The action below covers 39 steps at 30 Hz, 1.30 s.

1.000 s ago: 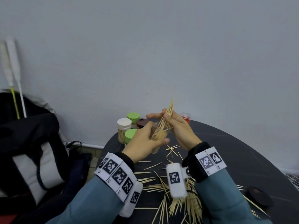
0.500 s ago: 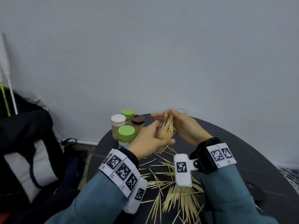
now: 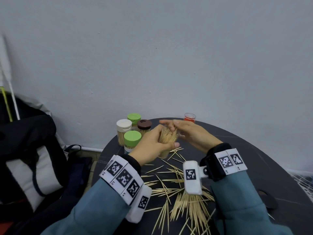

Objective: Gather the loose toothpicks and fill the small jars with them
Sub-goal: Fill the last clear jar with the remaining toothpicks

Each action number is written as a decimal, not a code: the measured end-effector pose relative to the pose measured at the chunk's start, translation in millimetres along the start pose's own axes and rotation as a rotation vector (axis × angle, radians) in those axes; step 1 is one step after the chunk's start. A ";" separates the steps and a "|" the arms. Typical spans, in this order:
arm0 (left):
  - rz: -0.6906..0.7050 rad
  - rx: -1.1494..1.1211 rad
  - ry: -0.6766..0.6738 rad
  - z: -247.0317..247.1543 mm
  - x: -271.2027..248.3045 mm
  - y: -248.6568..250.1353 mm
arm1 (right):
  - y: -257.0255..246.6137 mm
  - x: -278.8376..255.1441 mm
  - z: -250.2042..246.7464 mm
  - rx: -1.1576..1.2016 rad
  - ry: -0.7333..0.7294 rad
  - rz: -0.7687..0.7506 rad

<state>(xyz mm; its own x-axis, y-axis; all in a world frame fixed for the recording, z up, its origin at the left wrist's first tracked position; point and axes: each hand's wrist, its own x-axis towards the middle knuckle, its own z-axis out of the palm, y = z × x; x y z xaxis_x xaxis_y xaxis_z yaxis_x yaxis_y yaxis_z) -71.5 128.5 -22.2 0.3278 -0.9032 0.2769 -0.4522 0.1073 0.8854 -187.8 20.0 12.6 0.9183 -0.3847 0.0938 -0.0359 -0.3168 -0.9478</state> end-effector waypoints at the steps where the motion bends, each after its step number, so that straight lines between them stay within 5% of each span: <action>1: -0.001 0.002 0.000 -0.7 -0.4 -0.1 | 0.3 -0.2 -0.7 -0.025 -0.001 0.009; 8: 0.011 0.043 0.025 -9.1 -3.1 -0.8 | -1.1 -3.0 -2.8 0.016 0.053 -0.060; 16: 0.041 0.079 0.025 -15.8 -8.6 1.0 | 0.9 3.0 2.1 -0.104 0.036 0.085; 31: 0.035 0.154 0.017 -21.6 -13.5 2.8 | -2.8 3.4 9.3 -0.108 0.067 0.116; 39: 0.011 0.147 0.055 -32.2 -11.7 1.7 | 4.2 9.1 3.2 -0.384 0.049 0.278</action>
<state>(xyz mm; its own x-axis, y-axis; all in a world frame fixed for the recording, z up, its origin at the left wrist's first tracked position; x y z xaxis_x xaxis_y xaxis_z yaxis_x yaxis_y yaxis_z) -49.4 152.6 -12.0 0.3651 -0.8779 0.3098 -0.5709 0.0517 0.8194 -178.3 18.0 8.5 0.8340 -0.5375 -0.1248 -0.4293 -0.4898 -0.7588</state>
